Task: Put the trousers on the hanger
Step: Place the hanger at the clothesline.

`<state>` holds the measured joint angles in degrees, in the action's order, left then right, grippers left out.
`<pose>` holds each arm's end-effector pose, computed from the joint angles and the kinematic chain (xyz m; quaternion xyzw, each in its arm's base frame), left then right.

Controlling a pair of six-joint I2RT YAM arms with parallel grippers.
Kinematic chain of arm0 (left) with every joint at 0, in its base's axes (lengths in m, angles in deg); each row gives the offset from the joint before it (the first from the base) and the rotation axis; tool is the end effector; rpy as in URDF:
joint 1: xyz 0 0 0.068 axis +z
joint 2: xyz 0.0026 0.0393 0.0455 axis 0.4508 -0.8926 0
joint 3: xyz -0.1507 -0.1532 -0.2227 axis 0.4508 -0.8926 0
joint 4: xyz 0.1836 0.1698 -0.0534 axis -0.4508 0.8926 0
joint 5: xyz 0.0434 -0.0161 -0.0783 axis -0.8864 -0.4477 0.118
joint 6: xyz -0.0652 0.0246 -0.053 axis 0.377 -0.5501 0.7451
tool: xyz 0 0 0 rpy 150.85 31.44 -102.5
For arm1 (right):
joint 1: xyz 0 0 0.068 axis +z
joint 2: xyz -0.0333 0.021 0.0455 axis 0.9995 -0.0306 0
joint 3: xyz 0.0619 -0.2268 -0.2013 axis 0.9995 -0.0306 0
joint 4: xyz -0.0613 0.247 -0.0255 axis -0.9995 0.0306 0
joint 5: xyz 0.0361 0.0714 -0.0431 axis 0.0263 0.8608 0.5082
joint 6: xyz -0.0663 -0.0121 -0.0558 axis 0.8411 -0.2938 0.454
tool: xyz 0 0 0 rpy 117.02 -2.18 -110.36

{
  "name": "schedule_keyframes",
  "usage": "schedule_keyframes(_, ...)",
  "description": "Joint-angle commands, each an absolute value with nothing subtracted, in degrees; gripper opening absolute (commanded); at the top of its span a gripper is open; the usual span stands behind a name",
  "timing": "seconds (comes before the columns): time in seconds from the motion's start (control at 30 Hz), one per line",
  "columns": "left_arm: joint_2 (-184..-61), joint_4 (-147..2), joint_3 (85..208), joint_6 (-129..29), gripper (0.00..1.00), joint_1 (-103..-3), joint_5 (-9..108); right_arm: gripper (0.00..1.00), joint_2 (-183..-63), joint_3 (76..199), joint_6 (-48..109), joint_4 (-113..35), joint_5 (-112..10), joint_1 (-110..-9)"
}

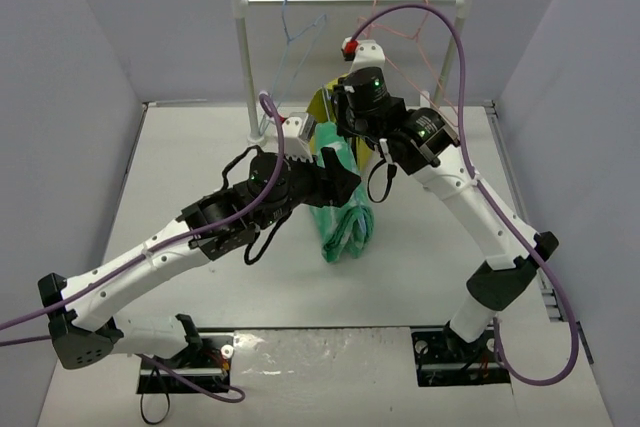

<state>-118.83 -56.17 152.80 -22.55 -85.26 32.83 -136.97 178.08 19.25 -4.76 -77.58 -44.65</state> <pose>0.1679 -0.2514 0.4718 0.0765 0.7425 -0.4621 0.4789 0.3011 0.2512 0.5214 -0.0702 0.7784 0.1983 0.5915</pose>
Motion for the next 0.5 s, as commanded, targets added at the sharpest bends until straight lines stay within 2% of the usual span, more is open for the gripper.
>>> schedule_keyframes(0.0, -119.0, -60.2, 156.3, -26.1, 0.62, -88.1, 25.9, 0.00, -136.4, 183.5, 17.7, -11.2, -79.6, -44.4)
schedule_keyframes(0.47, -125.3, -58.8, 156.8, -30.5, 0.61, -90.9, 8.4, 0.00, -138.9, 184.0, 15.2, -11.4, -79.5, -43.3)
